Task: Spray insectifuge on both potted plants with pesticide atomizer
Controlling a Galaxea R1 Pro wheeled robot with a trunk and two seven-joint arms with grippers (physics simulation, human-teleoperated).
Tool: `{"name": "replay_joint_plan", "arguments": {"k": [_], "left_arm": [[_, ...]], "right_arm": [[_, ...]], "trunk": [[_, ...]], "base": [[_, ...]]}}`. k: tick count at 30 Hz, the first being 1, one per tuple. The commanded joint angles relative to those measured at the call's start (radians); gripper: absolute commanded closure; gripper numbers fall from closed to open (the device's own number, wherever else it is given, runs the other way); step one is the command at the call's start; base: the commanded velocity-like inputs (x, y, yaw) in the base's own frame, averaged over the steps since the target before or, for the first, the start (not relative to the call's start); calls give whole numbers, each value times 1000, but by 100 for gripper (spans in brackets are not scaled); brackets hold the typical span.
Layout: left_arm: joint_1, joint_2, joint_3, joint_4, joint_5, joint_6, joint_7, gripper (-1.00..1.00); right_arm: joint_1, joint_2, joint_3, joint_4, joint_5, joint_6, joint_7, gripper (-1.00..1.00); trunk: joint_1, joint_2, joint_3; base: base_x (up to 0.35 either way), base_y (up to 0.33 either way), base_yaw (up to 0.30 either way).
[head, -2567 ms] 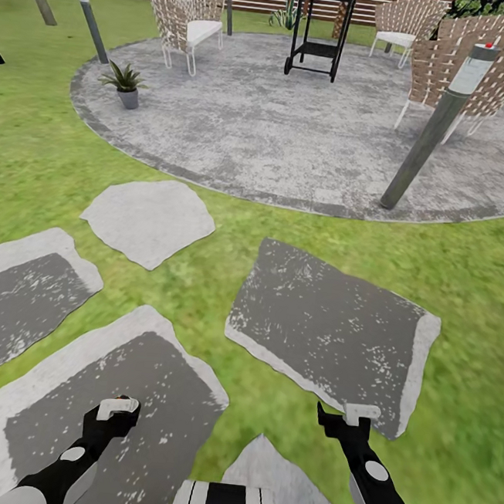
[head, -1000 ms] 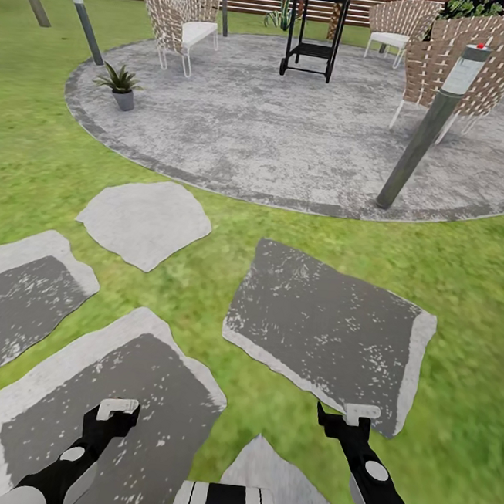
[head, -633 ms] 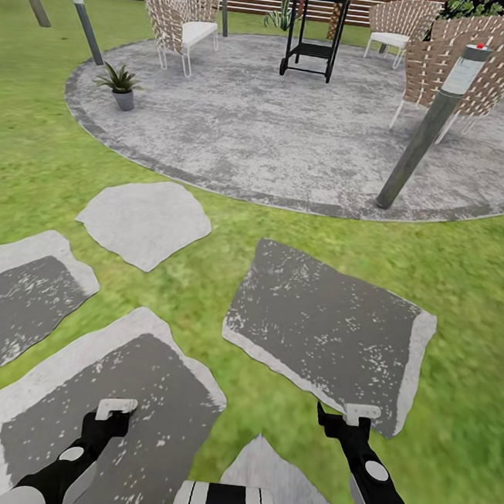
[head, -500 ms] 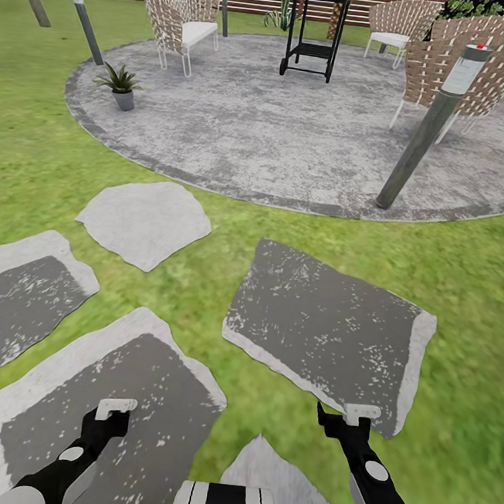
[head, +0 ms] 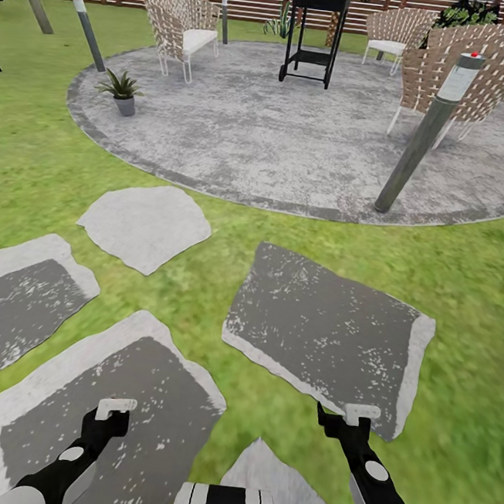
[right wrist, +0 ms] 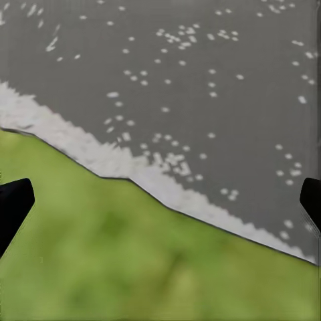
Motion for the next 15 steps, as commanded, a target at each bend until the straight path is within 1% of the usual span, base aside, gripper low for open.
{"name": "replay_joint_plan", "arguments": {"k": [1, 15], "left_arm": [[0, 0, 1, 1, 4, -3, -1, 100], [0, 1, 0, 2, 4, -3, -1, 100]], "right_arm": [[0, 0, -1, 1, 1, -3, 1, -100], [0, 2, -1, 2, 1, -3, 1, -100]], "trunk": [[-1, 0, 3], [-7, 3, 58]], "base": [[0, 0, 0], [0, 0, 0]]}}
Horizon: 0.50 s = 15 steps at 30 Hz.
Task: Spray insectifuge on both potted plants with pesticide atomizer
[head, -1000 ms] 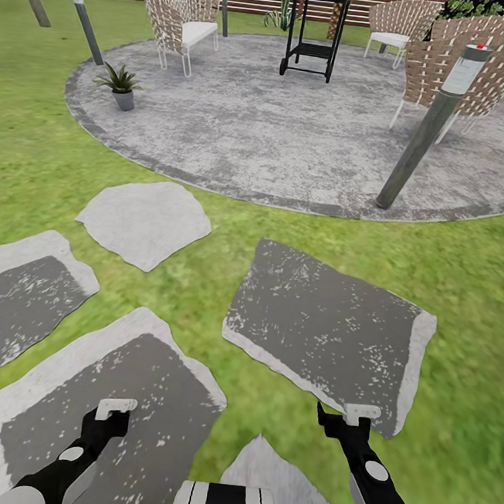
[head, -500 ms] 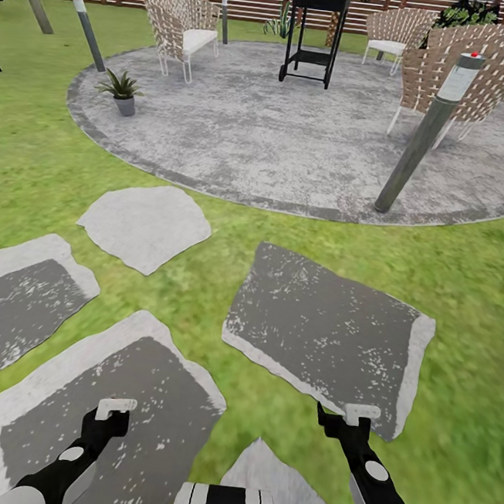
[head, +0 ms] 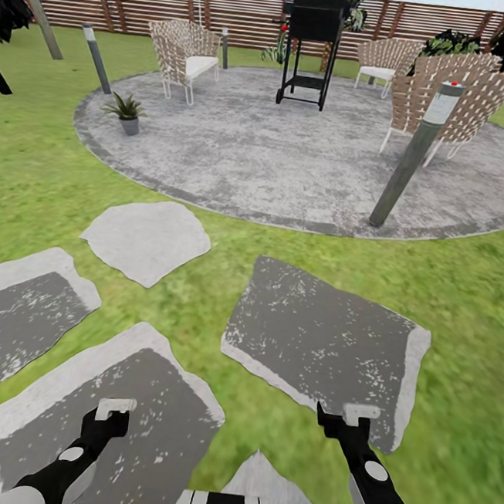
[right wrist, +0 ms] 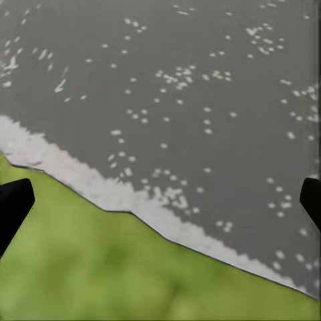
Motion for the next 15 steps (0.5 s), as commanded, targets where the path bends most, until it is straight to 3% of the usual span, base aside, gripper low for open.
{"name": "replay_joint_plan", "arguments": {"k": [1, 15], "left_arm": [[0, 0, 1, 1, 4, -3, -1, 100], [0, -1, -1, 1, 4, -3, -1, 100]], "right_arm": [[0, 0, -1, 1, 1, -3, 1, -100], [0, 5, 0, 3, 1, -5, 1, -100]], "trunk": [[-1, 0, 3], [-7, 3, 58]], "base": [[0, 0, 0], [0, 0, 0]]}}
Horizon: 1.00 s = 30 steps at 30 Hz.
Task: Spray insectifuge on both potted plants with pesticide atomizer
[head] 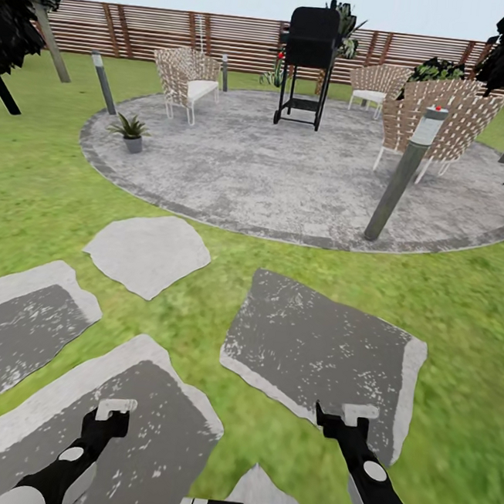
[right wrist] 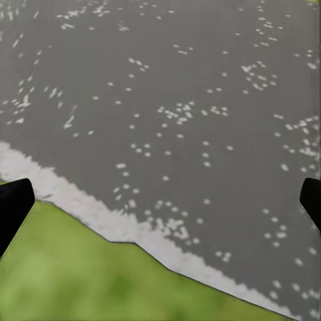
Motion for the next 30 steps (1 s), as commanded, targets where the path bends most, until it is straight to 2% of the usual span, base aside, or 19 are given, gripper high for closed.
{"name": "replay_joint_plan", "arguments": {"k": [1, 3, 5, 7, 9, 11, 16, 20, 22, 26, 30], "left_arm": [[0, 0, 1, 3, 4, -3, -1, 100], [1, -1, 0, 6, 4, -2, -7, 100], [6, 5, 1, 12, 2, -1, -12, 100], [48, 9, 2, 10, 1, -1, -13, 100], [67, 9, 1, 10, 1, -1, -13, 100], [90, 9, 0, 11, 1, -1, -12, 100], [107, 8, -4, 13, -5, 4, -10, 100], [115, 8, -5, 13, -8, 8, -10, 100], [123, 8, -4, 13, -7, 8, -11, 100], [161, 8, -2, 12, -1, 4, -12, 100], [178, 6, -4, 13, 1, 3, -13, 100]], "right_arm": [[0, 0, -1, 0, 1, -6, 1, -100], [0, -2, -2, -1, 8, -24, 1, -100], [0, -4, -1, -5, 41, -56, 1, -100], [1, -2, -1, -2, 126, -60, 0, -100], [4, -1, -1, 0, 156, -60, -1, -100], [33, 2, -1, 2, 187, -60, -1, -100], [89, 22, -1, 4, 204, -61, -1, -100], [148, 28, -1, 2, 204, -63, -1, -100], [162, 29, -1, 2, 204, -64, -2, -100], [179, 26, -4, 9, 204, -73, -1, -100], [182, 27, -4, 74, 204, -74, 0, -100]], "trunk": [[-1, 0, 3], [-1, 1, 11], [-2, 1, 22], [-3, 1, 32], [-4, 2, 43], [-5, 2, 54], [-7, 4, 81], [-9, 4, 102], [-10, 5, 113], [-25, 33, 130], [-41, 61, 143]], "base": [[0, 0, 0], [0, 0, -8], [0, 0, -110], [0, 0, -119], [0, 0, -120], [0, 0, -120], [0, 0, -119], [0, 0, -118], [0, 0, -98], [0, 0, -28], [0, 0, -4]]}}
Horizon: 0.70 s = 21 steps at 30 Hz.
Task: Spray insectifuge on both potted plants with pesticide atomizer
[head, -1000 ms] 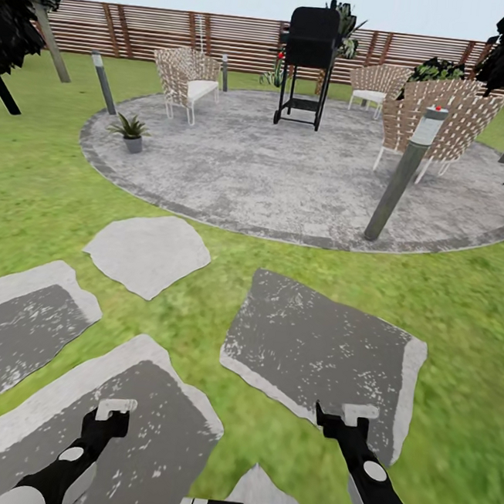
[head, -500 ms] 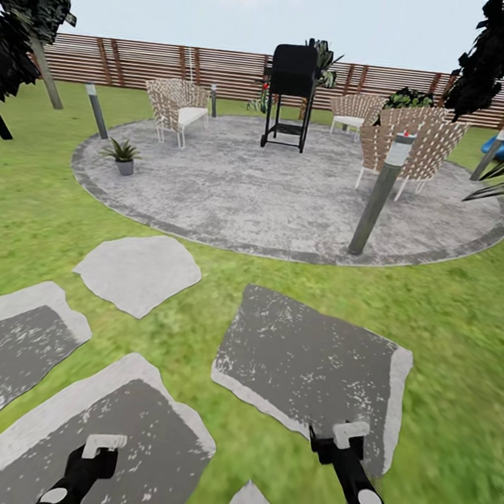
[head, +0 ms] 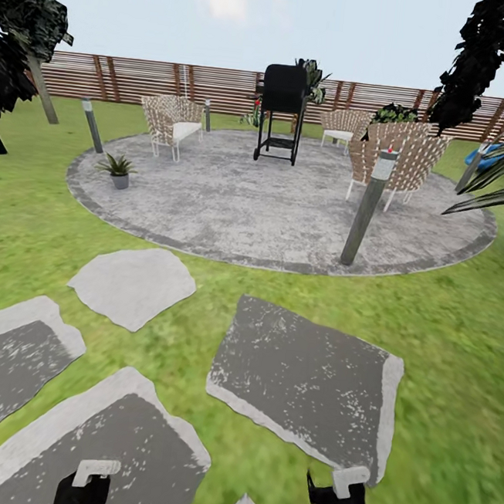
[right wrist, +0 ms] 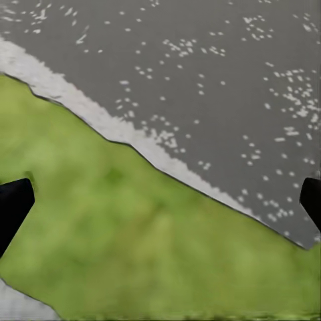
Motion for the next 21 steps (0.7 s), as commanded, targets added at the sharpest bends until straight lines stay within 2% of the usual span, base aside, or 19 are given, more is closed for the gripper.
{"name": "replay_joint_plan", "arguments": {"k": [1, 8, 13, 21], "left_arm": [[0, 0, 2, 1, 4, -3, -1, 100], [26, 2, 4, 1, 1, -5, -1, 100], [31, 3, 4, 1, 1, -5, 0, 100], [32, -2, 1, 2, 0, -4, 0, 100]], "right_arm": [[0, 1, -3, 7, 8, -3, 1, -100], [0, 0, -3, 70, 10, -29, -1, -100], [0, 2, -1, 84, 10, -62, 0, -100], [0, 3, -2, 118, 9, -68, -2, -100]], "trunk": [[-4, 7, 3], [-31, 56, 25], [-50, 91, 40], [-50, 91, 40]], "base": [[0, 0, 0], [0, 0, 44], [0, 0, 248], [14, 3, 276]]}}
